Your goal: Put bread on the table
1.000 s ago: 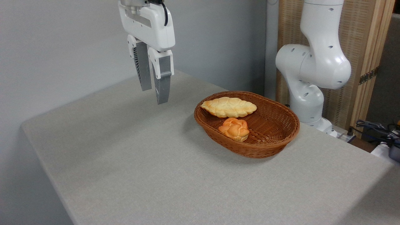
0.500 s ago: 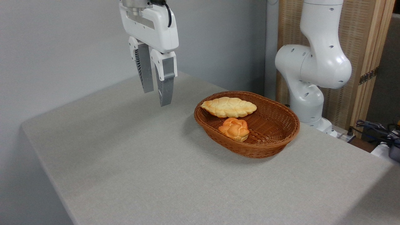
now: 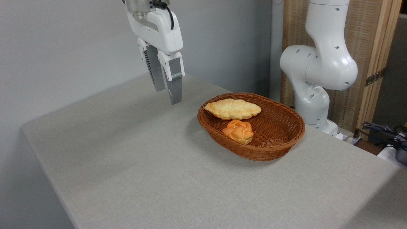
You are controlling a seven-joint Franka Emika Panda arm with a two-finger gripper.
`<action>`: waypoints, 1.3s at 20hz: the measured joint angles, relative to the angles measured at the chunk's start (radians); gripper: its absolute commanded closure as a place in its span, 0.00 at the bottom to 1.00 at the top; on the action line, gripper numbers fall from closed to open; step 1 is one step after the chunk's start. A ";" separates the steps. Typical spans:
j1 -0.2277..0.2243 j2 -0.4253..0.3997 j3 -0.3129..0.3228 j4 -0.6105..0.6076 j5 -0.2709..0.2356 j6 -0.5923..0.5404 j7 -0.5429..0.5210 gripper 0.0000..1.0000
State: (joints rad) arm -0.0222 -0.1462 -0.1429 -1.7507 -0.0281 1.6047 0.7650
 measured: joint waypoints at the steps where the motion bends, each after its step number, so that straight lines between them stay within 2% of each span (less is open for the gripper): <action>1: -0.011 0.000 -0.001 -0.012 0.000 -0.006 0.000 0.00; 4: -0.035 -0.002 -0.001 -0.077 0.000 -0.011 0.001 0.00; 10: -0.042 -0.012 0.000 -0.217 0.000 -0.030 0.072 0.00; 15: -0.042 -0.070 0.006 -0.318 0.001 -0.051 0.162 0.00; 21: -0.041 -0.166 0.038 -0.480 0.001 -0.053 0.176 0.00; 25: -0.041 -0.175 0.043 -0.569 0.004 -0.004 0.177 0.00; 26: -0.041 -0.174 0.043 -0.589 0.018 0.020 0.177 0.00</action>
State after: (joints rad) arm -0.0637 -0.3205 -0.0997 -2.3399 -0.0101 1.6244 0.9422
